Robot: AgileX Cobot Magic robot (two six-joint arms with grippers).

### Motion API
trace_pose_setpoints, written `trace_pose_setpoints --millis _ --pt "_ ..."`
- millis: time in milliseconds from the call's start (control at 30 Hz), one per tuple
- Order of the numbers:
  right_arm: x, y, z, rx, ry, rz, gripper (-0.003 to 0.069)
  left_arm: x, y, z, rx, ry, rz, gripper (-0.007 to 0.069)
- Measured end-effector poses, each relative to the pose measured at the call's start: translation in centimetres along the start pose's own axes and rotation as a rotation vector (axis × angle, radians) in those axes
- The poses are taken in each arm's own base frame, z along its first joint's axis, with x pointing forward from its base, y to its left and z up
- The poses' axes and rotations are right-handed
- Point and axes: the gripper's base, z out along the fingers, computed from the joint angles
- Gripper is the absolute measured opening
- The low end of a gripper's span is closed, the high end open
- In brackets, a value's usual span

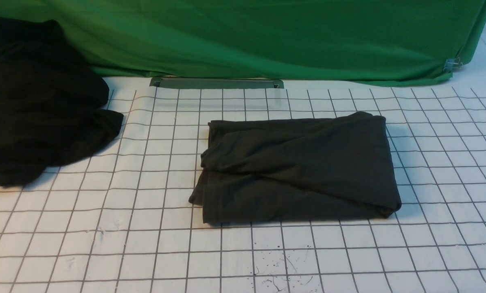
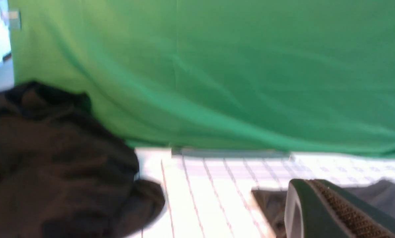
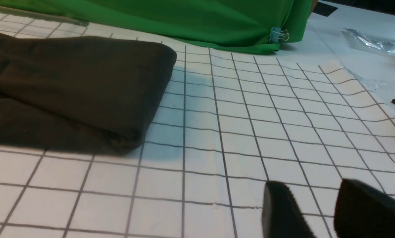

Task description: Fold a long-sleeved shirt over a white checkered tablecloth.

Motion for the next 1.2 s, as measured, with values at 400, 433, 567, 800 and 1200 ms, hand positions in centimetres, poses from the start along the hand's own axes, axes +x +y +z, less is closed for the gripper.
trace_pose_setpoints --millis 400,433,567,800,1200 --pt "0.0 0.0 0.0 0.0 0.0 0.0 0.0241 8.6 2.0 -1.3 -0.183 0.058 -0.045 0.0001" --pt "0.0 0.0 0.0 0.0 0.0 0.0 0.0241 8.8 2.0 -1.3 -0.185 0.059 -0.048 0.0001" --pt "0.0 0.0 0.0 0.0 0.0 0.0 0.0241 10.7 2.5 -1.3 -0.234 0.094 -0.07 0.0001" --pt "0.0 0.0 0.0 0.0 0.0 0.0 0.0242 10.8 2.6 -1.3 -0.246 0.099 -0.055 0.0001" --pt "0.0 0.0 0.0 0.0 0.0 0.0 0.0242 10.8 2.6 -1.3 -0.246 0.099 -0.052 0.0001"
